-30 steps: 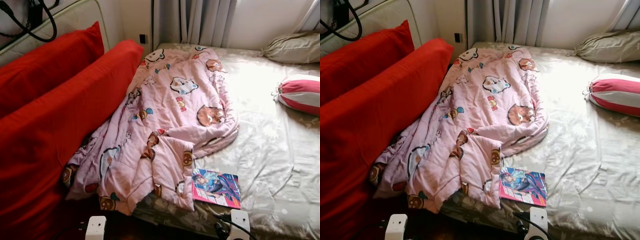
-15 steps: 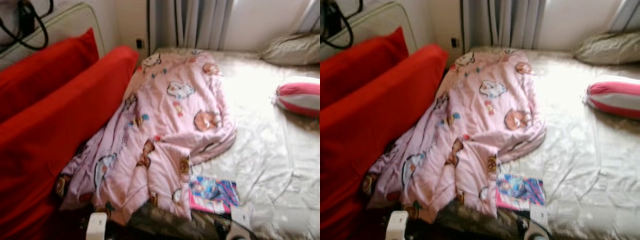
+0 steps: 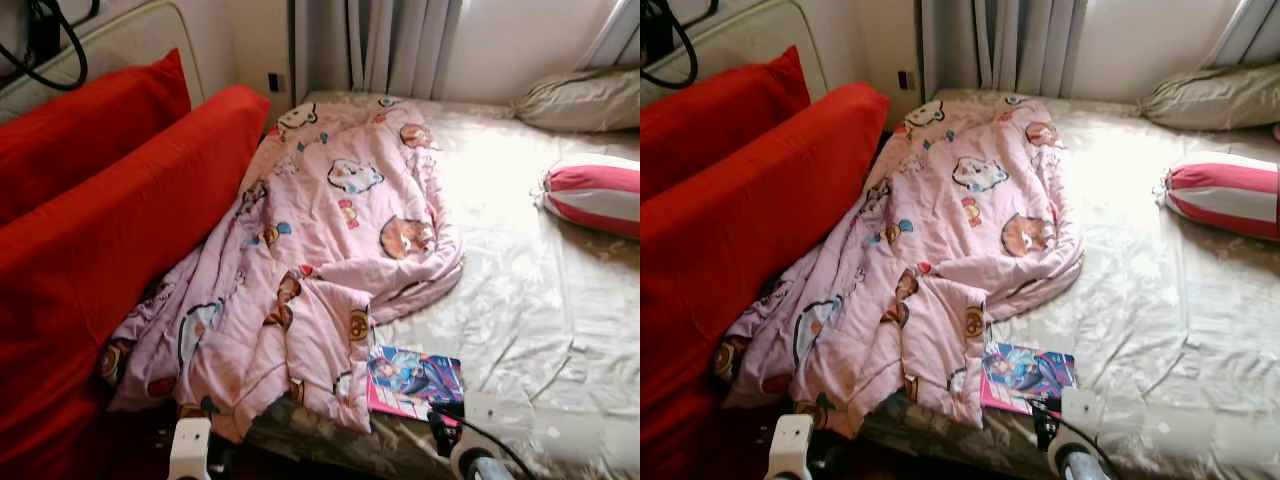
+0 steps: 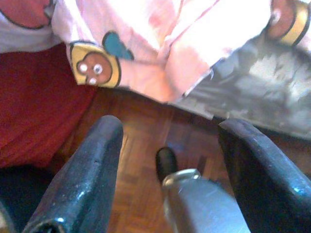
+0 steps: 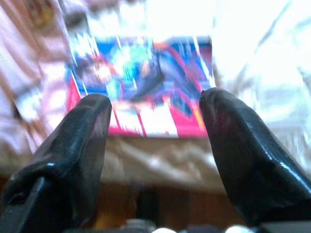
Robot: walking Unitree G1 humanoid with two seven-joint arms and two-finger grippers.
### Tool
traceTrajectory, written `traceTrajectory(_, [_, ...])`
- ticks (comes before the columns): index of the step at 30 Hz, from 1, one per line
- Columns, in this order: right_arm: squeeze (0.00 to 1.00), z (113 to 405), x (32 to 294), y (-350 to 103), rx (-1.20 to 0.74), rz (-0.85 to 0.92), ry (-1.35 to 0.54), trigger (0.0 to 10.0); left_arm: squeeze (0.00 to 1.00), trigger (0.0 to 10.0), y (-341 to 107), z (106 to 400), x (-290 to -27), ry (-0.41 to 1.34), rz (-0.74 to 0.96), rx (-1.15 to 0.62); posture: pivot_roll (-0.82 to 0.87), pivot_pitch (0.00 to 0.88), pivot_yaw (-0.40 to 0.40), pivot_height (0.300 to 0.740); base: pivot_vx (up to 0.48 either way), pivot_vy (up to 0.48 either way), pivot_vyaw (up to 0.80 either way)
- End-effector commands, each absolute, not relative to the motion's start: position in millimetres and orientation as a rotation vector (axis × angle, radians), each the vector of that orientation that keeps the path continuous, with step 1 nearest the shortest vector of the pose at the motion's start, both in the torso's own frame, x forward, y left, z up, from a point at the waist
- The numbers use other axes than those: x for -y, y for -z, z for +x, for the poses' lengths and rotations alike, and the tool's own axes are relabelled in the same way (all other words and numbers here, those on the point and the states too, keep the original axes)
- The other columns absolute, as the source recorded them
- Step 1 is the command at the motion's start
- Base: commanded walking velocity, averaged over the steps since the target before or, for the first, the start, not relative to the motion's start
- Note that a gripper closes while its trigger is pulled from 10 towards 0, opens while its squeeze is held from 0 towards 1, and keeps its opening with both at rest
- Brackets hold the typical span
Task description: Clean up the room
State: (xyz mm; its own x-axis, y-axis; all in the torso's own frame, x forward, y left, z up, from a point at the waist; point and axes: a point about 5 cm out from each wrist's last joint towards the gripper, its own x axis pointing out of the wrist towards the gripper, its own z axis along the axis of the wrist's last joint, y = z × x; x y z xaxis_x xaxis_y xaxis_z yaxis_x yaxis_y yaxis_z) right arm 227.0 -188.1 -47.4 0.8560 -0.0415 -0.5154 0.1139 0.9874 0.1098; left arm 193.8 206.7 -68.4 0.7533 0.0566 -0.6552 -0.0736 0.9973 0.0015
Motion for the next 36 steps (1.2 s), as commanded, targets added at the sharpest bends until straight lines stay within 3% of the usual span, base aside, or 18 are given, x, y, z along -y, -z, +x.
traceTrajectory(1, [0.00,232,188,41,-0.474,0.135,0.065,10.0,0.00,10.0,70,188,-206,-0.082,-0.052,-0.701,0.04,0.137,-0.029,0.740,0.000,0.000,0.00])
traceTrajectory(5, [0.00,238,185,31,-0.396,0.114,0.024,10.0,0.00,10.0,67,190,-206,-0.067,-0.042,-0.657,0.03,0.135,-0.032,0.740,0.000,0.000,0.00])
traceTrajectory(8, [0.00,237,183,29,-0.360,0.101,-0.003,10.0,0.00,10.0,-2,262,-214,-0.020,-0.001,-0.232,0.02,0.126,-0.033,0.740,0.000,0.000,0.00])
traceTrajectory(11, [0.00,236,183,28,-0.345,0.104,-0.005,10.0,0.00,10.0,-12,264,-214,0.013,0.048,-0.170,0.02,0.117,-0.030,0.740,0.000,0.000,0.00])
traceTrajectory(23, [0.00,247,181,14,-0.250,0.164,0.072,10.0,0.00,10.0,-28,266,-213,0.010,0.014,-0.099,0.01,0.082,-0.015,0.740,0.000,0.000,0.00])
traceTrajectory(36, [0.00,255,170,9,-0.257,0.154,0.028,10.0,0.00,10.0,-37,275,-207,0.003,-0.023,-0.078,0.02,0.139,-0.030,0.740,0.000,0.000,0.00])
